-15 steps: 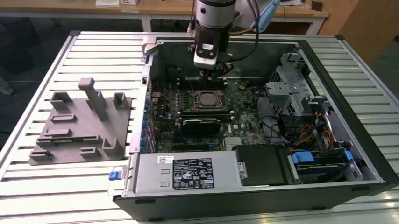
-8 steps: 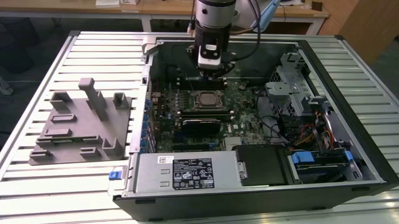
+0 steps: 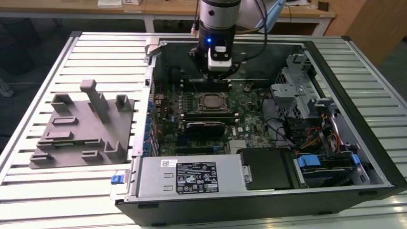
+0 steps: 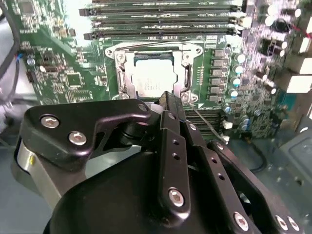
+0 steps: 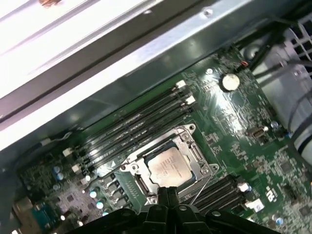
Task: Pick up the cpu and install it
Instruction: 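Install the first cpu locking lever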
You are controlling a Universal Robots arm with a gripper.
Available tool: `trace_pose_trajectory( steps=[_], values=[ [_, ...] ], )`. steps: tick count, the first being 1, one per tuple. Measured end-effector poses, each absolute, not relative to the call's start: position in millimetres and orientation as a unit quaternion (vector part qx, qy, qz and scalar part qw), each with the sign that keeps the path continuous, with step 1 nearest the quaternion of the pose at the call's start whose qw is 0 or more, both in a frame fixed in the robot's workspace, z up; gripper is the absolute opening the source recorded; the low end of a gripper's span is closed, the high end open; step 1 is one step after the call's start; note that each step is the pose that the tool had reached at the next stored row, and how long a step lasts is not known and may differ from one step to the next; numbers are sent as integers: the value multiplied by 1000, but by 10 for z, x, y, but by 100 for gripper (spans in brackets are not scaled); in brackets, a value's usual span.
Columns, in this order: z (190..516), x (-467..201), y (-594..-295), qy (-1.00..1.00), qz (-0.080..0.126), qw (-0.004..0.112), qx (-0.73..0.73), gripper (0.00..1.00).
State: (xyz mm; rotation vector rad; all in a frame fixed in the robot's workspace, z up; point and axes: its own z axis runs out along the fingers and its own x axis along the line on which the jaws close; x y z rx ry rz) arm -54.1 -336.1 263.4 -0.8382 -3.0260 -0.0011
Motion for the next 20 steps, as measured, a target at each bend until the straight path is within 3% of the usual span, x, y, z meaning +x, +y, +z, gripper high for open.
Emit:
trace_pose_trajectory(
  steps=[20],
  values=[
    [2609,-809,-3360,-987,-1,1,-158,11]
  ],
)
